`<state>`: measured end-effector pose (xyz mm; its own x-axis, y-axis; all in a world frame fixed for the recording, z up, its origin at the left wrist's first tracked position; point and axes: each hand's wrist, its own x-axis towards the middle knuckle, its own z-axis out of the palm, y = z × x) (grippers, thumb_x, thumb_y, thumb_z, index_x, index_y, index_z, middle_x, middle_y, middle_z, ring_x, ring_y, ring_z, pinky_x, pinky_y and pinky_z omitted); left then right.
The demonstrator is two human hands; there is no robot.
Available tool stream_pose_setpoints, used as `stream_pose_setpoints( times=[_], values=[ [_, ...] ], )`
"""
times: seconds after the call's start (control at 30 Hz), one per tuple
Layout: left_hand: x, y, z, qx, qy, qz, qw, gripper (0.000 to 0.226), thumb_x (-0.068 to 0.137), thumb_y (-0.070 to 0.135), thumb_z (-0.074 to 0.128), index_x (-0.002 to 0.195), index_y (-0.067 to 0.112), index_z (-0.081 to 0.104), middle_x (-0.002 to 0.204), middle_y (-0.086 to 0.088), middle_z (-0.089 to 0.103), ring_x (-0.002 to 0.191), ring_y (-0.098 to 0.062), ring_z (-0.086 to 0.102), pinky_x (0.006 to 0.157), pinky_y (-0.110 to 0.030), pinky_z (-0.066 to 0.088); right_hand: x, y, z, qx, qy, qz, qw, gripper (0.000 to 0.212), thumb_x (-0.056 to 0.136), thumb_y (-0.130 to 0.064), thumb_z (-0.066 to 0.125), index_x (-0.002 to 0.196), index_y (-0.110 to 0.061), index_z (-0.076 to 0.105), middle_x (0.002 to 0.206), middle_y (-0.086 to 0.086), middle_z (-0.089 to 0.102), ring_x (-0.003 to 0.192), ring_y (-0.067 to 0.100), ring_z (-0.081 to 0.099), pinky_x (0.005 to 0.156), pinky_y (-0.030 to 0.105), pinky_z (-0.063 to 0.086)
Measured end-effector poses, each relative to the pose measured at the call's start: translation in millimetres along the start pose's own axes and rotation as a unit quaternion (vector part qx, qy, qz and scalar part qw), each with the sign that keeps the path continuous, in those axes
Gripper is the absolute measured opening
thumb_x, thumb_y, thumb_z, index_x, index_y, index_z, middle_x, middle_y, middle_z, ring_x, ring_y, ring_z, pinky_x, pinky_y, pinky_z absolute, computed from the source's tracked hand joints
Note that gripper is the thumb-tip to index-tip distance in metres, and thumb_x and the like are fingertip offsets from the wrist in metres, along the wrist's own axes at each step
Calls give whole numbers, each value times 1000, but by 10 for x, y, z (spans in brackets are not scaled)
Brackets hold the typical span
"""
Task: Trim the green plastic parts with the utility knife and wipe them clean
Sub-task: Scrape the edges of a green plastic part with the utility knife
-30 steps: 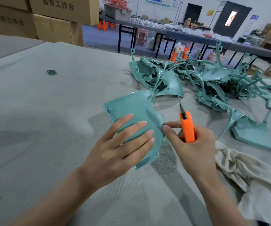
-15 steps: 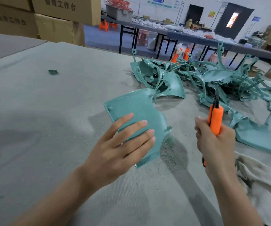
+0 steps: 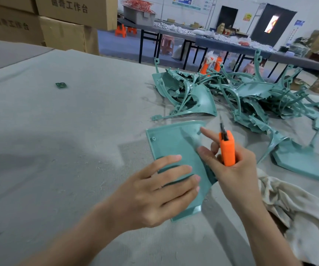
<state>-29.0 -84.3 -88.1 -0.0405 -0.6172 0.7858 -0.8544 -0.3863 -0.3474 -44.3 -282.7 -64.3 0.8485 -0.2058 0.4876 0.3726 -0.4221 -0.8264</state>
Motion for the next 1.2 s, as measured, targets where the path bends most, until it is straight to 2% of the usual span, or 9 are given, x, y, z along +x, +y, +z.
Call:
stream_pose_setpoints(
  times=[0.13,0.23,0.33,0.57,0.67,0.77,1.0,1.13,1.2],
  values=[
    [-7,22,11,-5,2,5,1000,20,94,6,58,89,8,78,104,-6,73,106,-24,66,99,-41,48,0,30,-39,6,-73,-19,997,28,90,-28,68,116,-38,72,55,-1,30,51,7,28,52,19,27],
    [-5,26,18,-5,-2,11,1000,19,93,6,60,88,8,78,104,-6,73,109,-24,65,99,-39,48,2,45,-57,-37,-102,-45,993,21,94,-22,62,109,-29,74,48,-13,44,46,2,33,50,14,29],
    [-7,4,13,-4,3,-1,1000,21,94,4,58,91,7,78,107,-6,73,109,-24,65,99,-37,48,20,72,-61,-82,-71,-74,991,30,91,-24,61,93,4,72,54,-15,55,47,6,43,48,18,33],
    [-37,-66,10,-9,30,-87,996,24,98,4,50,102,1,74,112,-9,70,109,-25,61,96,-40,50,80,151,-129,-177,81,5,981,35,90,-30,73,60,-19,59,47,-7,46,45,7,41,46,13,31],
    [-58,-85,11,4,44,-106,993,24,99,5,50,103,1,73,113,-9,69,107,-24,59,96,-40,49,118,165,-157,-124,119,100,980,18,81,-28,80,68,-29,68,58,-18,62,49,2,50,57,20,40],
    [-61,-87,13,17,50,-101,993,20,97,5,55,102,1,74,113,-8,69,107,-24,59,96,-41,49,96,93,-155,-45,124,158,978,45,86,-49,70,54,-18,64,50,6,55,40,15,39,50,29,34],
    [-62,-61,31,51,55,-64,995,23,97,5,54,103,7,76,115,-6,70,109,-23,57,102,-40,43,31,-45,-46,210,-101,262,936,33,75,-36,73,100,-15,76,67,11,51,36,9,27,36,18,27],
    [-53,-53,92,33,101,-246,963,64,82,2,72,138,17,45,139,-5,47,125,-23,45,108,-38,33,41,-63,-42,351,-29,259,899,18,74,-15,70,92,-13,69,65,3,46,30,4,26,32,16,28],
    [11,-11,119,-84,144,-405,899,56,88,11,62,140,17,41,138,2,50,124,-17,49,106,-26,36,45,-72,-47,376,21,227,898,13,74,-14,69,86,-19,69,63,0,45,30,3,25,33,15,27]
  ],
)
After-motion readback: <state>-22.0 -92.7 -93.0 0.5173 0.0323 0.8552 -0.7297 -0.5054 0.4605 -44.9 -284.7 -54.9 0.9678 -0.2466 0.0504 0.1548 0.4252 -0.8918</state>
